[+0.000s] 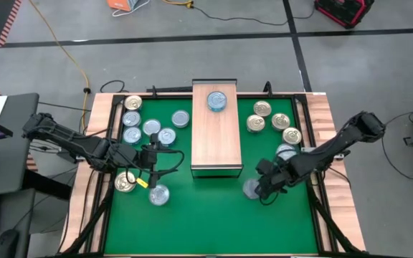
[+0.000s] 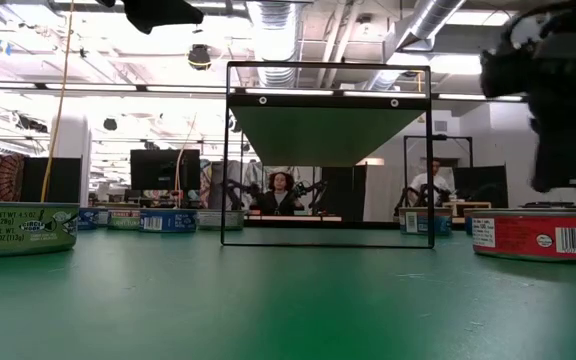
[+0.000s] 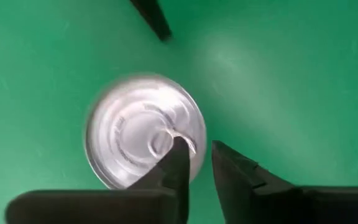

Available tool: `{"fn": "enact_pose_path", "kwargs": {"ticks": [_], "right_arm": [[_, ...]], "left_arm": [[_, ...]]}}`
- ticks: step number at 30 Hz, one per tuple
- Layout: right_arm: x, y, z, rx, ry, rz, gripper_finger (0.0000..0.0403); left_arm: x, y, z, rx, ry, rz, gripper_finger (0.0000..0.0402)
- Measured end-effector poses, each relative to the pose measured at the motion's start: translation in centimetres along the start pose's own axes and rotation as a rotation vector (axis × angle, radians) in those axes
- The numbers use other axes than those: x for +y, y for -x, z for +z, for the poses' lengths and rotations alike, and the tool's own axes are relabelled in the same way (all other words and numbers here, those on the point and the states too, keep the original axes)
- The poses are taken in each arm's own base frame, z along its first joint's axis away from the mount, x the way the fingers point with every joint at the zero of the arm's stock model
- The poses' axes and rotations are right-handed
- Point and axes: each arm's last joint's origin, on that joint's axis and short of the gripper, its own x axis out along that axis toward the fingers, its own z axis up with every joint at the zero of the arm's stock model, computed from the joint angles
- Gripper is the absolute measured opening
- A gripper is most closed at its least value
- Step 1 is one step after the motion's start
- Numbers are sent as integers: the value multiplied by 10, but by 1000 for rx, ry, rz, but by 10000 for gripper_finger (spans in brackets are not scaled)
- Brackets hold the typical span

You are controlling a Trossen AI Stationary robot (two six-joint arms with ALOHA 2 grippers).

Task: Stack canned seafood by type on shelf
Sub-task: Stack the red tuna can on top of the light blue tuna can on the shelf

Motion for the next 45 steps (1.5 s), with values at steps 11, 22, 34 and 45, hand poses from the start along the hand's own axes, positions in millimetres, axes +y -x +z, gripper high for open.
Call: {"fn": "enact_pose_path", "kwargs": {"ticks": [11, 22, 34, 45], "right_arm": [[8, -23, 3, 75, 65, -140, 187], [-1, -38, -1, 117, 19, -74, 43], [-32, -32, 8, 170, -74, -75, 10], [-70, -29, 28, 250, -142, -218, 66]], "left_arm": [[0, 0, 0, 0, 6, -6, 288], [0, 0, 0, 0, 6, -6, 288], [0, 0, 0, 0, 6, -6, 288], [0, 0, 0, 2, 9, -6, 288]]}}
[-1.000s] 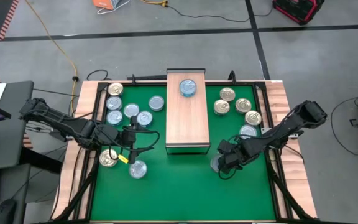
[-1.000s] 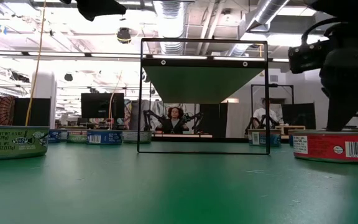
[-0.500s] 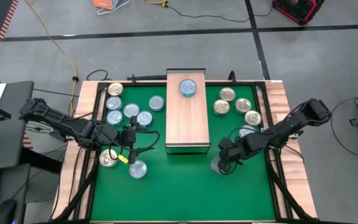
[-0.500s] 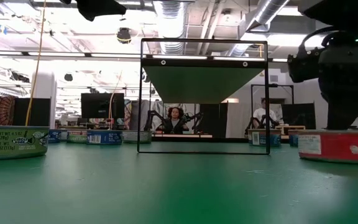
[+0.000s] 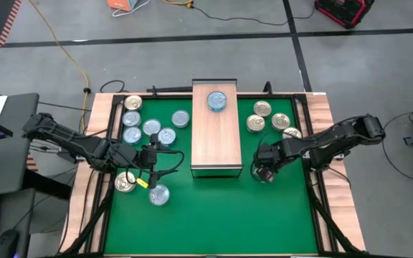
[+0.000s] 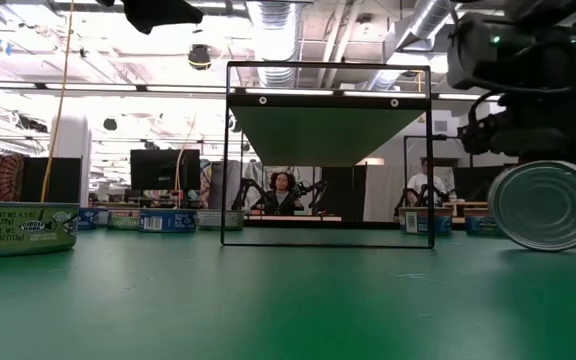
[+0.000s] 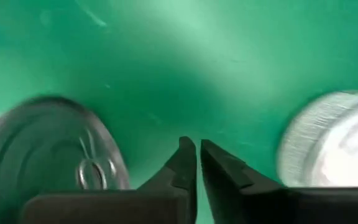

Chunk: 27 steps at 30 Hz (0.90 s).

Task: Stack canned seafood by type on shelf
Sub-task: Stack the red tuna can on top of the light blue tuna can on the shelf

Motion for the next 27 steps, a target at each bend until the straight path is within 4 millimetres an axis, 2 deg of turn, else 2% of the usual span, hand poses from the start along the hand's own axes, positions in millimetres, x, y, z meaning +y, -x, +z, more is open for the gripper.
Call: {"fn": "enact_pose_path", "kwargs": {"ticks": [3, 7, 11, 16, 21, 24, 27], "right_arm": [[-7, 12, 5, 20, 11, 17, 78], [-13, 43, 12, -18, 37, 64, 80], [-7, 74, 11, -108, 97, 132, 81], [21, 95, -4, -152, 239, 184, 82], [59, 100, -29, -307, 440, 19, 83], [72, 104, -40, -345, 502, -44, 86], [78, 102, -45, -325, 499, -45, 106]], "left_arm": [[0, 0, 0, 1, 0, 0, 288], [0, 0, 0, 1, -1, 0, 288], [0, 0, 0, 1, 0, 0, 288], [0, 0, 0, 1, -1, 0, 288], [0, 0, 0, 2, -7, 0, 288], [0, 0, 0, 2, -4, 0, 288], [0, 0, 0, 2, 3, 0, 288]]}}
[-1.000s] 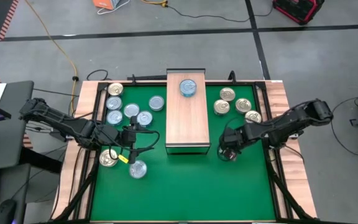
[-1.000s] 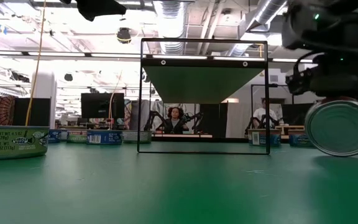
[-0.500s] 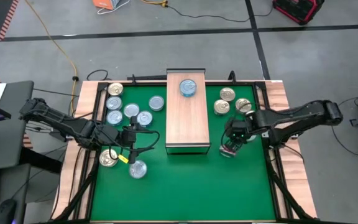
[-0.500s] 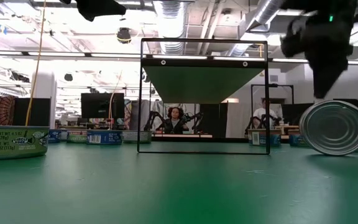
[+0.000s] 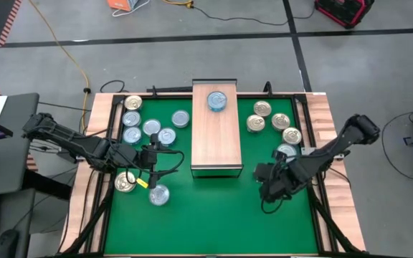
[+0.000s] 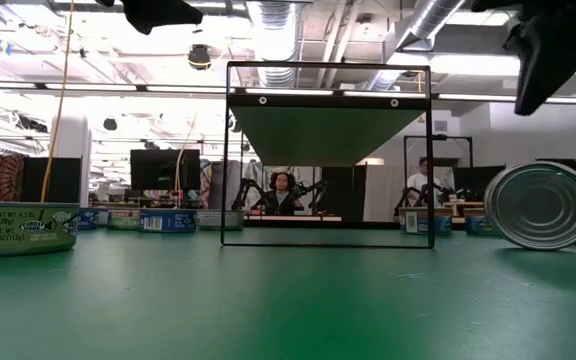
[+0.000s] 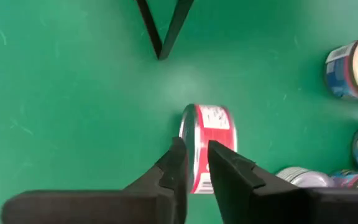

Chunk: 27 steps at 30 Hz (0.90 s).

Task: Stack canned seafood by type on shelf
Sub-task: Stack the red tuna can on top of the light blue tuna can on the shelf

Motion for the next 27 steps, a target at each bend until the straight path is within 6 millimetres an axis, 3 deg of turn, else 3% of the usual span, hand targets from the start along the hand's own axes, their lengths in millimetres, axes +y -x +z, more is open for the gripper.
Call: {"fn": "enact_pose_path", "kwargs": {"ticks": [3, 10, 14, 20, 27], "right_arm": [[4, -3, -1, 48, -17, 28, 151], [2, -4, 0, 63, -22, 34, 302], [-3, -10, 2, 84, -62, 20, 355], [-5, -37, -10, 115, -46, 10, 357], [-6, -62, -25, 135, -26, 22, 301]], "left_arm": [[0, 0, 0, 0, 0, 0, 288], [0, 0, -1, 7, 0, 0, 288], [0, 0, -1, 11, -2, 0, 288], [0, 0, -1, 11, -2, 0, 288], [0, 0, -1, 11, -4, 0, 288]]}}
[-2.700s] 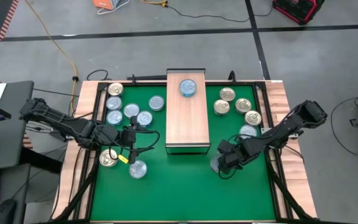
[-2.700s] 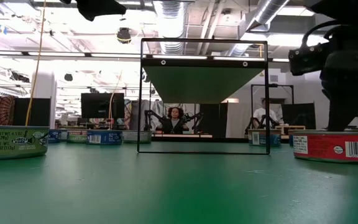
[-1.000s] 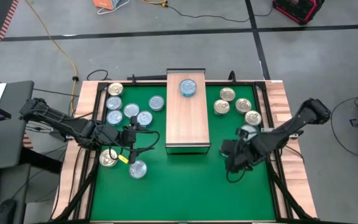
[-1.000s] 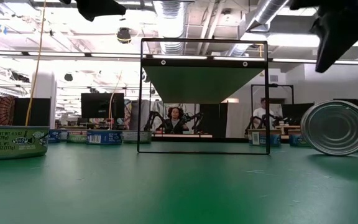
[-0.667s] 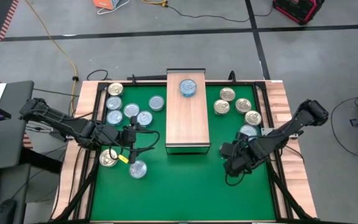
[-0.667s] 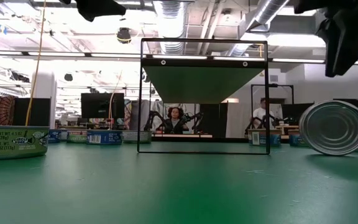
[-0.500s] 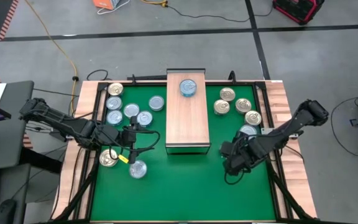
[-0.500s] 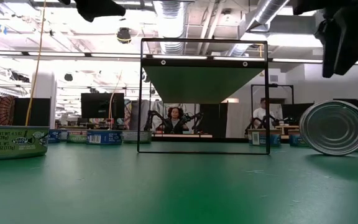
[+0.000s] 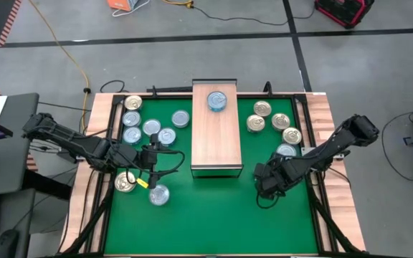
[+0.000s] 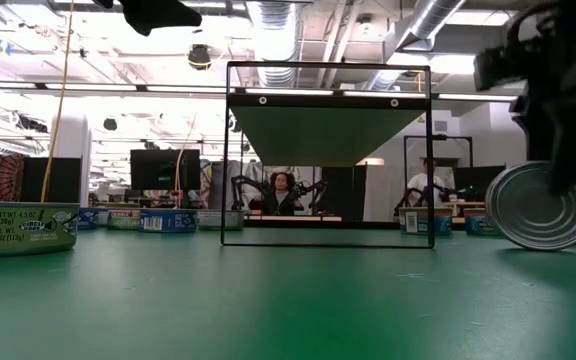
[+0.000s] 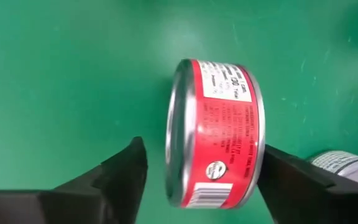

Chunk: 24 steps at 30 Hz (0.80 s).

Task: Stack canned seafood by type on shelf
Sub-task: Stack the red tuna can on top of the light blue tuna can on the shelf

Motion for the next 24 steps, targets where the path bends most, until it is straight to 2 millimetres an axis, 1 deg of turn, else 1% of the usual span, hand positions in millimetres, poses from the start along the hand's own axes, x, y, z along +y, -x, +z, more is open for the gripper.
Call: {"fn": "enact_pose_path", "kwargs": {"ticks": [3, 7, 8, 12, 15, 19, 22, 24], "right_arm": [[0, -6, -3, -4, 0, 3, 257], [1, -6, -3, -8, 39, 3, 175], [1, -6, -3, -9, 48, 2, 160], [1, -1, 0, -14, 91, 7, 162], [0, 9, 5, -30, 123, -28, 162], [-7, 27, 12, -76, 181, -167, 162], [-17, 43, 18, -144, 232, -343, 162], [-24, 52, 25, -203, 246, -447, 162]], "left_arm": [[0, 0, 0, -1, 0, 0, 288], [1, 0, 1, -9, -28, 17, 288], [1, 0, 2, -14, -38, 27, 288], [2, 0, 5, -46, -55, 69, 288], [2, 0, 5, -46, -56, 71, 288], [2, 0, 5, -47, -61, 83, 288], [4, 0, 6, -52, -79, 124, 288], [4, 1, 7, -57, -80, 140, 288]]}}
